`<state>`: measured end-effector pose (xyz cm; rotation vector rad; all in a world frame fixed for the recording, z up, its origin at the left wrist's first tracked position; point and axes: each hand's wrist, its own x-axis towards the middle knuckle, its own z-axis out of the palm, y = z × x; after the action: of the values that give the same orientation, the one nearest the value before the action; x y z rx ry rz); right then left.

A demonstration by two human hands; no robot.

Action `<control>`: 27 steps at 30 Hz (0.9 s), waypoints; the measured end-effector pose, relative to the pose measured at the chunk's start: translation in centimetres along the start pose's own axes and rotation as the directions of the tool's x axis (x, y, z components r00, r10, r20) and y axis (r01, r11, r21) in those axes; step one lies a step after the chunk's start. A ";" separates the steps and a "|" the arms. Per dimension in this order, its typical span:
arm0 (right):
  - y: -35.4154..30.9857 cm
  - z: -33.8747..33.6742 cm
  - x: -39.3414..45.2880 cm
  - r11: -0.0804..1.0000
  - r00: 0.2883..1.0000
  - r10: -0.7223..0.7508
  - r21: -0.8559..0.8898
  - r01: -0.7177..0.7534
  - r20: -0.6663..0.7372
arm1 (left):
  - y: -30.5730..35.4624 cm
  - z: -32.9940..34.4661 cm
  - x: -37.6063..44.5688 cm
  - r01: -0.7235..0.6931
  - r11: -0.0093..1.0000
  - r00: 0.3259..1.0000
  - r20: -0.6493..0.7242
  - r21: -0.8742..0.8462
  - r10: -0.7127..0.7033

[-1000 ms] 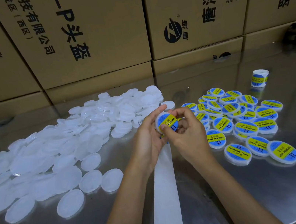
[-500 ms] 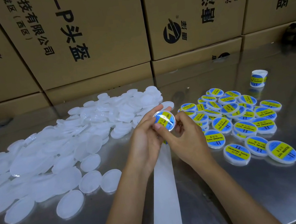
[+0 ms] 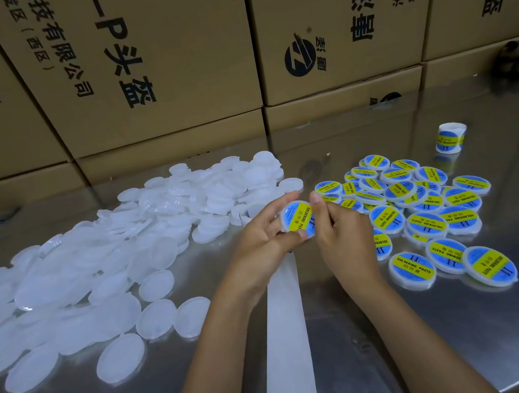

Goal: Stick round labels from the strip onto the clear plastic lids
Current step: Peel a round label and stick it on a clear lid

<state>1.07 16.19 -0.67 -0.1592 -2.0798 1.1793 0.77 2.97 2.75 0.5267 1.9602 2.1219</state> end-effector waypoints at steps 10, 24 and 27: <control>-0.2 0.5 -0.6 0.985 0.974 -0.003 0.166 -0.036 0.226 | -0.1 -0.8 0.3 -0.072 0.993 0.952 -0.303 -0.096 0.040; 0.0 0.5 -0.3 0.998 0.997 -0.020 -0.060 0.024 0.078 | -0.3 -0.8 0.3 0.022 0.989 0.996 -0.085 -0.146 -0.035; -0.2 0.5 -0.6 0.999 0.994 -0.006 0.051 0.000 0.107 | -0.3 -1.0 0.3 0.001 0.992 0.995 -0.095 -0.129 -0.013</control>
<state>1.21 15.44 -0.93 -0.0700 -2.1388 1.2625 0.06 2.19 2.48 0.4018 1.8526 2.2896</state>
